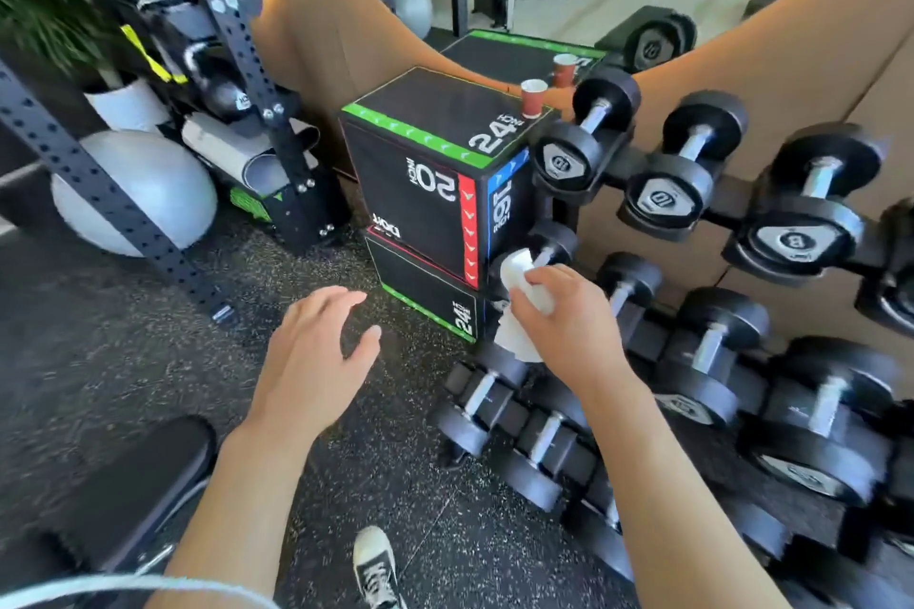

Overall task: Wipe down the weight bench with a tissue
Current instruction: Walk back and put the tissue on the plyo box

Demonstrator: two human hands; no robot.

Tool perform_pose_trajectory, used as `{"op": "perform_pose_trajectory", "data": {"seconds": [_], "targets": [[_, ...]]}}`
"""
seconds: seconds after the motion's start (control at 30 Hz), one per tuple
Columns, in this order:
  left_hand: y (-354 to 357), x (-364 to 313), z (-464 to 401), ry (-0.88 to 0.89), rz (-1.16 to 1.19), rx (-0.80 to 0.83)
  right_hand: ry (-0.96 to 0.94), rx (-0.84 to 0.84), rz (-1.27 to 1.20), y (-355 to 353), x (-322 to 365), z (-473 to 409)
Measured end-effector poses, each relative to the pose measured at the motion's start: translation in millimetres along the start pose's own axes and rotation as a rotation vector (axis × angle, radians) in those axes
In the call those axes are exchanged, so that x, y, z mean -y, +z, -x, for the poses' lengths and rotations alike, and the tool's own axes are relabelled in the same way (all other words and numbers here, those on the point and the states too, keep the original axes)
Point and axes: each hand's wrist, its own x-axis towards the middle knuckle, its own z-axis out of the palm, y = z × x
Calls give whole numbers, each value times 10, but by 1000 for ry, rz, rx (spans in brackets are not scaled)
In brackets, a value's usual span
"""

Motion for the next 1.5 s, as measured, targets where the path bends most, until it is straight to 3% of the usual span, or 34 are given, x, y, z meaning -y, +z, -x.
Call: {"op": "perform_pose_trajectory", "data": {"seconds": [0.37,0.7,1.0,1.5], "targets": [[-372,1802,-1681,53,44,14,29,-25,58,1547,1176,-1331],[-511,2657,-2568,50,127,21,51,-2,85,2231,1695,-2155],[-338,2949,-3390,54,81,53,91,21,45,2763,1565,-3019],[375,2663,-5851,124,-60,179,224,7,-62,3343,788,-5519]]}}
